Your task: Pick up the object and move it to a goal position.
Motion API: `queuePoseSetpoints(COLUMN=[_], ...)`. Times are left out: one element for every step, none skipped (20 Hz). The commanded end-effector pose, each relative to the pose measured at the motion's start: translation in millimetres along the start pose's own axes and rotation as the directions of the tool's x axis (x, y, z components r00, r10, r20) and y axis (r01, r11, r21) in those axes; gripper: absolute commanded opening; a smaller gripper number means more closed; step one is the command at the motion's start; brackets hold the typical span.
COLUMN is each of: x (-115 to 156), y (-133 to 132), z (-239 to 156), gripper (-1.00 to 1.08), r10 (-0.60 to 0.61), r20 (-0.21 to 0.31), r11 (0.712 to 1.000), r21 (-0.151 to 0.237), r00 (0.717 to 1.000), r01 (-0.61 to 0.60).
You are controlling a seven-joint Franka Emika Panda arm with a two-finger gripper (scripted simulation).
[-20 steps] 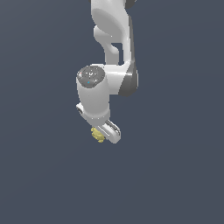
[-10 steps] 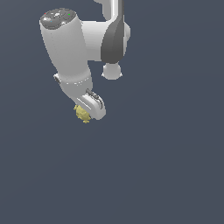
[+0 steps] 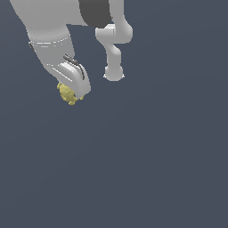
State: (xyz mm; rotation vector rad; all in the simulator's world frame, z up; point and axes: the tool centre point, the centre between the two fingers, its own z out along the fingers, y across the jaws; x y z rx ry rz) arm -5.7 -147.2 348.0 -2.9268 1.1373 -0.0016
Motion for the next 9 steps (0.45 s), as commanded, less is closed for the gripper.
queuePoseSetpoints(x=[1,2,3,3,4,4,5,5,5], y=[7,10,12,13,14,14,15,15,15], z=[-14,-18,-21,-24,-26,-27,-28,-28,-28], gripper=[-1.0,-1.0,-1.0,-1.0,-1.0,-1.0,-1.0,-1.0,-1.0], r10=[-0.001,-0.001,-0.001,-0.001,-0.001,-0.002,-0.002,-0.002,-0.002], r20=[0.001,0.001,0.001,0.001,0.001,0.001,0.001,0.001,0.001], r11=[1.0,1.0,1.0,1.0,1.0,1.0,1.0,1.0,1.0], r21=[-0.001,-0.001,-0.001,-0.001,-0.001,-0.002,-0.002,-0.002,-0.002], r00=[1.0,1.0,1.0,1.0,1.0,1.0,1.0,1.0,1.0], r01=[0.001,0.001,0.001,0.001,0.001,0.002,0.002,0.002,0.002])
